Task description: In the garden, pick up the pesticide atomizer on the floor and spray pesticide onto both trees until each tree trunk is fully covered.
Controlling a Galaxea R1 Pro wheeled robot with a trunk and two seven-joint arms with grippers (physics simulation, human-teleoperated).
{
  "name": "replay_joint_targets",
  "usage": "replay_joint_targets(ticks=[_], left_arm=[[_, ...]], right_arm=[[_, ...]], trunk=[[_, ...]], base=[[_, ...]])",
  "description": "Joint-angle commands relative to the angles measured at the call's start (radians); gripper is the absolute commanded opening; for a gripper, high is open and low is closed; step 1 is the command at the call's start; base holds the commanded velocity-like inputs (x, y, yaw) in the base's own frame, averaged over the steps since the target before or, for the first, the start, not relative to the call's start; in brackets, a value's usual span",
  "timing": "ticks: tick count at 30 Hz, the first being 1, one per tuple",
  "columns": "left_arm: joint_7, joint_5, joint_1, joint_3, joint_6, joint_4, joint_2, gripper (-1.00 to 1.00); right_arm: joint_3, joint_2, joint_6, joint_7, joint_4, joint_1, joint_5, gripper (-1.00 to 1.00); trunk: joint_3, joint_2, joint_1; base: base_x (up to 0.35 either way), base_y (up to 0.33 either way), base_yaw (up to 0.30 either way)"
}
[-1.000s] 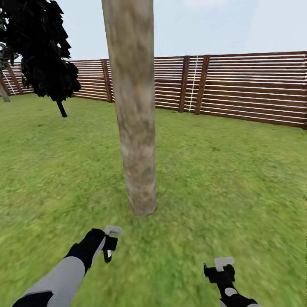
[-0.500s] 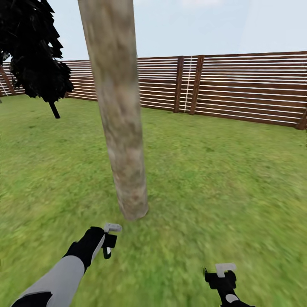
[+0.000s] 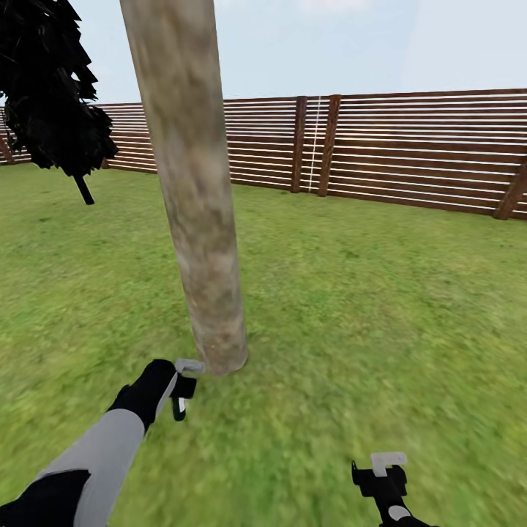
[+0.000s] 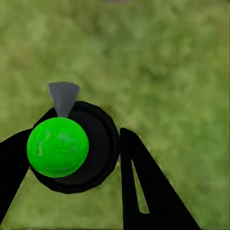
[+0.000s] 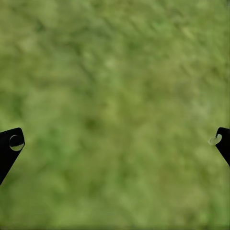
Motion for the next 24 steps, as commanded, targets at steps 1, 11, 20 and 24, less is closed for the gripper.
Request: replay_joint_targets(ticks=[1, 11, 20, 24], left_arm=[[-0.011, 0.001, -0.003, 0.008, 0.007, -0.002, 0.029, -1.0], [-0.016, 0.003, -0.076, 0.006, 0.012, -0.003, -0.039, -1.0], [-0.015, 0.0, -0.084, 0.003, 0.014, -0.009, -0.033, -1.0], [-0.016, 0.002, -0.101, 0.001, 0.118, -0.091, -0.044, -1.0]], right_arm=[[0.009, 0.0, -0.002, -0.002, 0.0, 0.0, -0.008, 1.0], [0.008, -0.001, -0.002, -0.002, 0.0, 0.0, -0.007, 1.0], [0.007, -0.002, -0.002, -0.002, -0.001, 0.0, -0.007, 1.0], [0.007, -0.002, -0.002, -0.002, 0.0, 0.0, -0.007, 1.0]], trunk=[[-0.001, 0.0, 0.0], [-0.001, 0.0, 0.0], [0.001, 0.0, 0.0], [0.001, 0.0, 0.0]], base=[[0.0, 0.0, 0.0], [0.0, 0.0, 0.0], [-0.124, 0.0, -0.105], [-0.011, 0.0, -0.004]])
